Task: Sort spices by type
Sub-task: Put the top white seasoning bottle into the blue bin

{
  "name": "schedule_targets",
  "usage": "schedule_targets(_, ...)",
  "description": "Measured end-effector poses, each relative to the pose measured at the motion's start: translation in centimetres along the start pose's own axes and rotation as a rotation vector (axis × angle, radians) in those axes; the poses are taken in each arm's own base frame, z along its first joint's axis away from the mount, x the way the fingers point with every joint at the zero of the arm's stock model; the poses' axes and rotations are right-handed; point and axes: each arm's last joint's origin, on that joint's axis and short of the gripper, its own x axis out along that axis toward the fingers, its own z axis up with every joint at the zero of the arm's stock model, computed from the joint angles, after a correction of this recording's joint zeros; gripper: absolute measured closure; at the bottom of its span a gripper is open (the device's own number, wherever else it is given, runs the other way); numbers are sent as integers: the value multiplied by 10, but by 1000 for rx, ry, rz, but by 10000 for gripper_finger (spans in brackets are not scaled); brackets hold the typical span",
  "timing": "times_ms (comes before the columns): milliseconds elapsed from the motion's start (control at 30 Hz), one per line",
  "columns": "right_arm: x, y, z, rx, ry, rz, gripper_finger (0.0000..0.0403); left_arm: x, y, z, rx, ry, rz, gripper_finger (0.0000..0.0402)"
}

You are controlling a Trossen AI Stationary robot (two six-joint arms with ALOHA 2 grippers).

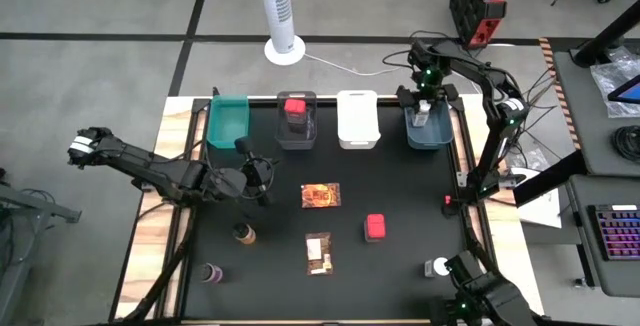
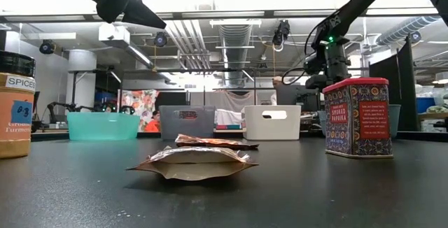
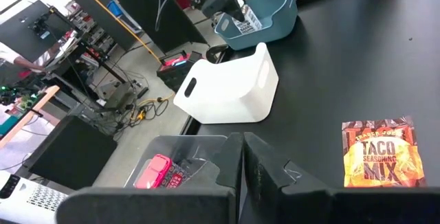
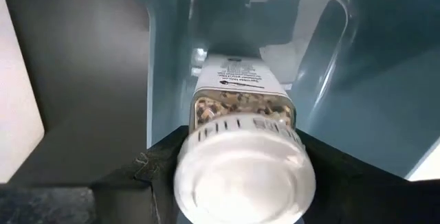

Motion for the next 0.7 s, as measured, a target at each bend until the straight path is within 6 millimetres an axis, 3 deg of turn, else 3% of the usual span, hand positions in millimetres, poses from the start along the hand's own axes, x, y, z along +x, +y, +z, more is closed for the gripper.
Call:
schedule_targets(200, 1, 0, 1, -8, -15, 4, 183, 0, 0, 0, 0, 0, 0, 402)
schedule_targets(500, 0, 1, 2, -9, -22, 6, 111, 0, 0, 0, 0, 0, -1, 402)
schedule_targets(700, -11, 2, 4, -10, -45, 13, 76, 0, 0, 0, 0, -1, -3, 402)
